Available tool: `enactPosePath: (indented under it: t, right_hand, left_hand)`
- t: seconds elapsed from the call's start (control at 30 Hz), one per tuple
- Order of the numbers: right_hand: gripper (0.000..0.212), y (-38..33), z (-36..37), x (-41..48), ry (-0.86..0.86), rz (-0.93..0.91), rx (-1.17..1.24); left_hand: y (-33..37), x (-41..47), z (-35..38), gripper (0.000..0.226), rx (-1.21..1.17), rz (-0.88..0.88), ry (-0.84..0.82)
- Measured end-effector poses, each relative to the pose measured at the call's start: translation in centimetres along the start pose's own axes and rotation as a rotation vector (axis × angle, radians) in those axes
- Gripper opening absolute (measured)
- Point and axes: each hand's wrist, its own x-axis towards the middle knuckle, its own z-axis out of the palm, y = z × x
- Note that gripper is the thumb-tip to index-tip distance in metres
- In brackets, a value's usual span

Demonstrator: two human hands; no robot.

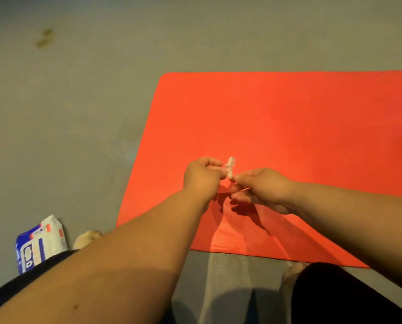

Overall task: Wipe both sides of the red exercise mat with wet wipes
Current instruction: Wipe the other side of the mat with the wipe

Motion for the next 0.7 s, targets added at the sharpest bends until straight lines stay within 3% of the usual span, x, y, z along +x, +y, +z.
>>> enactPosePath:
  t: [0.27,0.5,0.57,0.63,0.7]
  right_hand:
    - [0.009,-3.7,-1.9,3.9,0.233,-0.122,0.22]
    - [0.014,-5.1,-4.7,7.3,0.31,-0.067,-0.12]
    - [0.02,-5.7,-6.9,8.3,0.436,-0.133,-0.519]
    - [0.026,-6.3,-9.2,8.7,0.565,-0.123,-0.952]
    - [0.023,-5.4,-10.6,8.8,0.604,-0.087,-1.127]
  left_hand:
    - [1.5,5.9,2.6,0.02,0.026,0.016,-0.107]
    - [1.0,10.2,3.6,0.014,-0.012,-0.061,-0.216]
    - [1.0,11.9,3.0,0.029,0.204,-0.003,-0.256]
    - [1.2,14.1,1.4,0.047,0.787,0.222,-0.268]
    - [1.5,15.9,-0.7,0.078,1.338,0.327,-0.291]
